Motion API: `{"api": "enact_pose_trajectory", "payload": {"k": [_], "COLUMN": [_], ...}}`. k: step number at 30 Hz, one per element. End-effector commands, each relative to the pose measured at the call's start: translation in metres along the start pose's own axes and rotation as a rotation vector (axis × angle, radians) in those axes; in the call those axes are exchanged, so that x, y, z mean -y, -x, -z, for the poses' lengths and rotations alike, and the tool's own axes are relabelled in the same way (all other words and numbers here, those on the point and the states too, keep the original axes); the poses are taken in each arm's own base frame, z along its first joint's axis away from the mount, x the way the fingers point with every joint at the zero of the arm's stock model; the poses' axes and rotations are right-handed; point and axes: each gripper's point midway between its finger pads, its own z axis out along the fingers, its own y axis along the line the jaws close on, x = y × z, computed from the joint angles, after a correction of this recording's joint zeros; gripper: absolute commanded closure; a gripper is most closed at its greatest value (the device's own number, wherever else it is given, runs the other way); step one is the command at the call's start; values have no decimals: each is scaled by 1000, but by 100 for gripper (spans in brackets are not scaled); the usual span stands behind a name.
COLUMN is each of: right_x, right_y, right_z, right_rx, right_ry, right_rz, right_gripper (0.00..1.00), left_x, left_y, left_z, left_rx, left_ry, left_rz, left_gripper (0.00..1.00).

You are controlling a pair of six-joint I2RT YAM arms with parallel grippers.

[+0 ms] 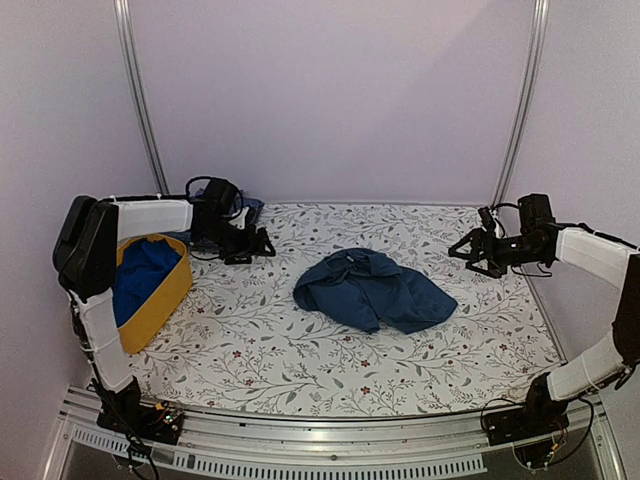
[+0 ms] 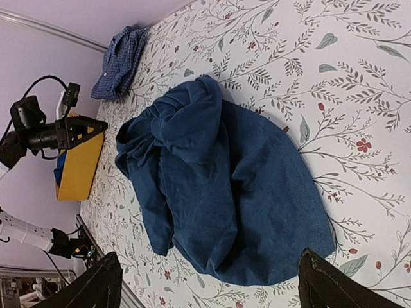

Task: Fold and stack the mixed laundry pile
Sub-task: Place the crumpled T-shirt at the center of the board, then flatten out the crumpled T-shirt at the center of the board.

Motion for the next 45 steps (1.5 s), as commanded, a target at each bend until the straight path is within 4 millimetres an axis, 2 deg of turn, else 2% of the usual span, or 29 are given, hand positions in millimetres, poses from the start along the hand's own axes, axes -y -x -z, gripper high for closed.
{"api": "enact_pose_trajectory", "payload": {"k": [1, 4, 6, 8, 10, 13, 16, 20, 22, 24, 25, 27, 28, 29, 32, 33, 36, 38, 42, 43, 45], "right_x": [-5, -8, -13, -19, -21, -23, -14, 14, 29, 41, 44, 42, 36, 25, -8, -26, -60, -75, -82, -80, -70], "right_y": [-17, -31, -40, -50, -63, -78, -92, -104, -106, -110, -110, -105, -100, -91, -60, -43, -13, -1, 10, 10, 5], "right_z": [-18, -36, -49, -62, -77, -95, -110, -118, -116, -112, -109, -102, -98, -92, -70, -58, -24, -6, 20, 22, 16], "right_rx": [-100, -160, -198, -236, -287, -347, -408, -460, -475, -494, -494, -485, -471, -442, -352, -298, -213, -176, -151, -153, -164], "right_ry": [-50, -61, -60, -56, -66, -98, -165, -305, -382, -440, -465, -484, -477, -460, -434, -413, -380, -365, -367, -369, -345], "right_rz": [71, 114, 144, 175, 200, 246, 273, 269, 260, 252, 251, 244, 244, 254, 288, 307, 325, 325, 310, 304, 285], "right_gripper": [11, 14, 15, 14, 13, 10, 9, 11, 18, 33, 47, 80, 92, 99, 100, 100, 100, 100, 100, 100, 100], "left_x": [11, 51, 74, 92, 100, 101, 95, 69, 55, 43, 40, 33, 35, 38, 63, 71, 85, 89, 76, 71, 47], "left_y": [21, 16, 10, 1, -4, -12, -21, -25, -24, -21, -16, -13, -12, -12, -14, -17, -36, -48, -88, -96, -109], "left_z": [35, 26, 10, -13, -34, -61, -80, -89, -84, -73, -63, -49, -40, -32, -4, 7, 33, 48, 59, 60, 50], "left_rx": [123, 116, 85, 35, -4, -58, -103, -137, -130, -110, -87, -66, -54, -42, 12, 25, 21, 16, -30, -34, -37], "left_ry": [-34, -82, -79, -82, -81, -40, 26, 159, 218, 246, 245, 234, 200, 163, 15, -37, -174, -250, -341, -349, -272], "left_rz": [-37, -181, -265, -303, -315, -344, -371, -381, -368, -337, -316, -269, -259, -249, -270, -273, -251, -222, -132, -111, -49], "left_gripper": [20, 9, 1, 0, 0, 0, 2, 26, 43, 64, 75, 93, 98, 100, 100, 100, 100, 100, 100, 100, 95]}}
